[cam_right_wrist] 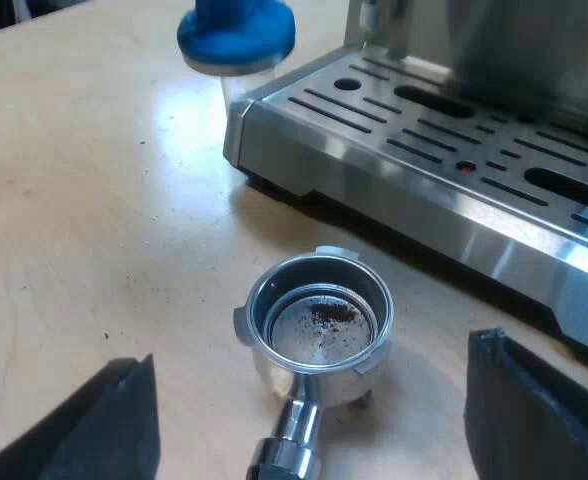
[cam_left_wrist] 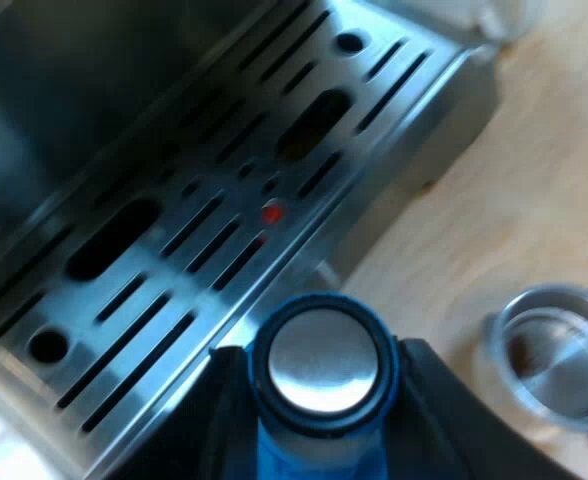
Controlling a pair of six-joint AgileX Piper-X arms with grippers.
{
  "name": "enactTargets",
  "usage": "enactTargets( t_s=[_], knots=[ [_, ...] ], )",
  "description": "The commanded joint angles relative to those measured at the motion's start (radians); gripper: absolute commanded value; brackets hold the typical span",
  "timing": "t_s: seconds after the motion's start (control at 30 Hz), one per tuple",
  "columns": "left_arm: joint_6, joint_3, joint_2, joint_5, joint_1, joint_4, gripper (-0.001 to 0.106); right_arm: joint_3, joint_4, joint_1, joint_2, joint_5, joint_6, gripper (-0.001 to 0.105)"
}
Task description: Grind coffee beans and then tamp
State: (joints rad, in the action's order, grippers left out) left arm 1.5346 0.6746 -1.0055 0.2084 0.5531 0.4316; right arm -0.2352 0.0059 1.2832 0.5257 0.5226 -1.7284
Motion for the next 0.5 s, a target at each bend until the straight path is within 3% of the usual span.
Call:
enactTargets(
  t_s=[0.03, 0.17, 0.3, 0.5],
  knots=[
    [0.007, 0.001, 0.012, 0.007, -0.028, 0.011, 0.007, -0.009, 0.007, -0.004, -0.005, -0.004, -0.01, 0.066],
    [0.001, -0.064, 0.012, 0.021, -0.084, -0.015, 0.007, -0.009, 0.006, -0.004, -0.005, -0.004, -0.01, 0.066],
    [0.001, -0.145, 0.012, 0.082, -0.122, -0.056, 0.007, -0.009, 0.006, -0.004, -0.005, -0.004, 0.004, 0.066],
    [0.005, -0.233, 0.014, 0.081, -0.126, -0.126, 0.007, -0.009, 0.03, -0.004, -0.005, -0.004, 0.004, 0.066]
  ],
)
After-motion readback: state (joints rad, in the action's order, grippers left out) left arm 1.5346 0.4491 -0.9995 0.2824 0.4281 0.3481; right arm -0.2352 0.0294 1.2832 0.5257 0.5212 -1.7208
